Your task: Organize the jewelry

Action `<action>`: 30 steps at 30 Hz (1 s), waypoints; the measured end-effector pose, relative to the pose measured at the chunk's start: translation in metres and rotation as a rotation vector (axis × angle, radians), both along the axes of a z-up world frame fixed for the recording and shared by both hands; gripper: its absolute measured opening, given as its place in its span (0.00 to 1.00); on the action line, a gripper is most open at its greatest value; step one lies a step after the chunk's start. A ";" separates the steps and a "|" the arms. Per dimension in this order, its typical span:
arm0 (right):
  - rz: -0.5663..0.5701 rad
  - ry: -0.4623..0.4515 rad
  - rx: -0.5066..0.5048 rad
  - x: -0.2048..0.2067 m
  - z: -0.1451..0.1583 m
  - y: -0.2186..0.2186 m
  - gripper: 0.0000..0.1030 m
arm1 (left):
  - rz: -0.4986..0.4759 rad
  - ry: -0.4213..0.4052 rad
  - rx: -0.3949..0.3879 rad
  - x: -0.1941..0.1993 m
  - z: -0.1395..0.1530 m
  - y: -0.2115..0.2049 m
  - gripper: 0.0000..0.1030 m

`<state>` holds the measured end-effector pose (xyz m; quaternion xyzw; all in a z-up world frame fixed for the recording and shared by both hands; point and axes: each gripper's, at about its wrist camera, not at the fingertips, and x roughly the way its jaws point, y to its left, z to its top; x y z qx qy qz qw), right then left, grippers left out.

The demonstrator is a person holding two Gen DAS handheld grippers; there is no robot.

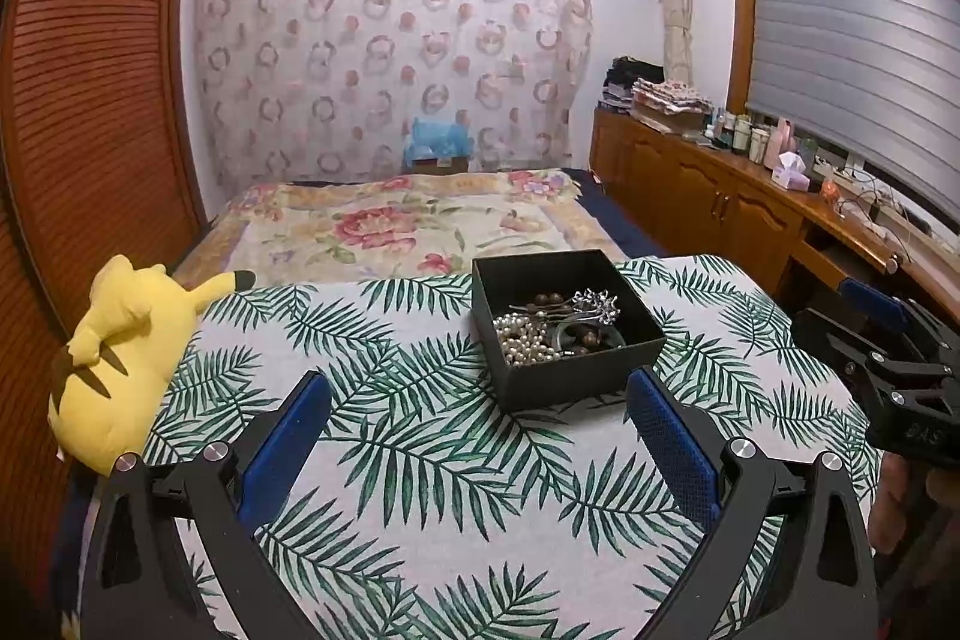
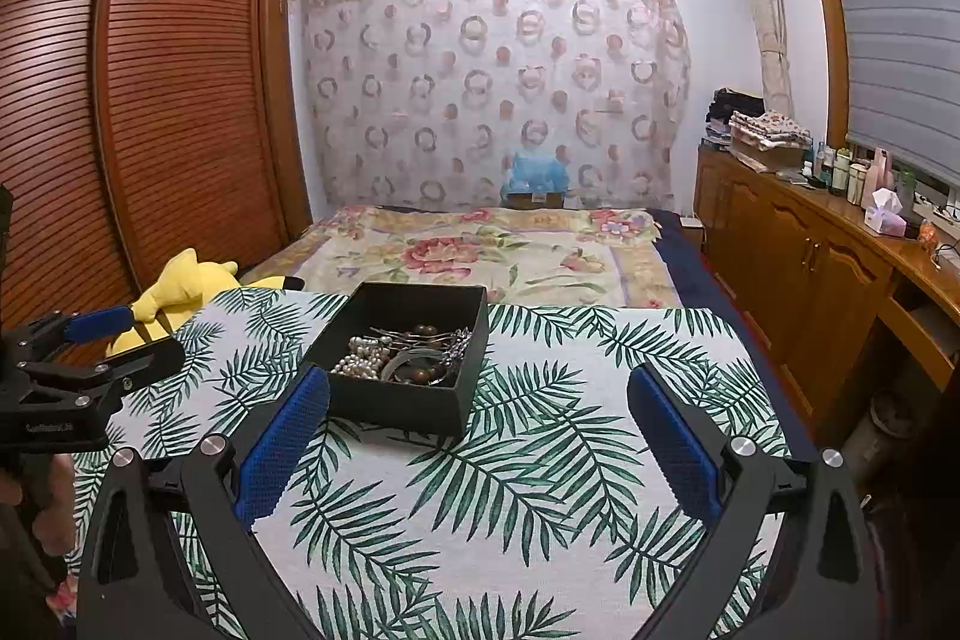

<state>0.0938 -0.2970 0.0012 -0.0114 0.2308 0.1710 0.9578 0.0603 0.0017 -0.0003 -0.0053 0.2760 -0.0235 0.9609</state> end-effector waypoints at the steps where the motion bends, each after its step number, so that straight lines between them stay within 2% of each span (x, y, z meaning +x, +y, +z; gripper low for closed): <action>1: 0.000 0.000 0.000 0.000 0.000 0.000 0.97 | 0.001 0.000 0.000 0.000 0.000 0.000 0.92; 30: 0.000 0.001 0.000 0.000 0.001 0.001 0.97 | -0.003 0.001 -0.001 -0.002 0.000 -0.002 0.92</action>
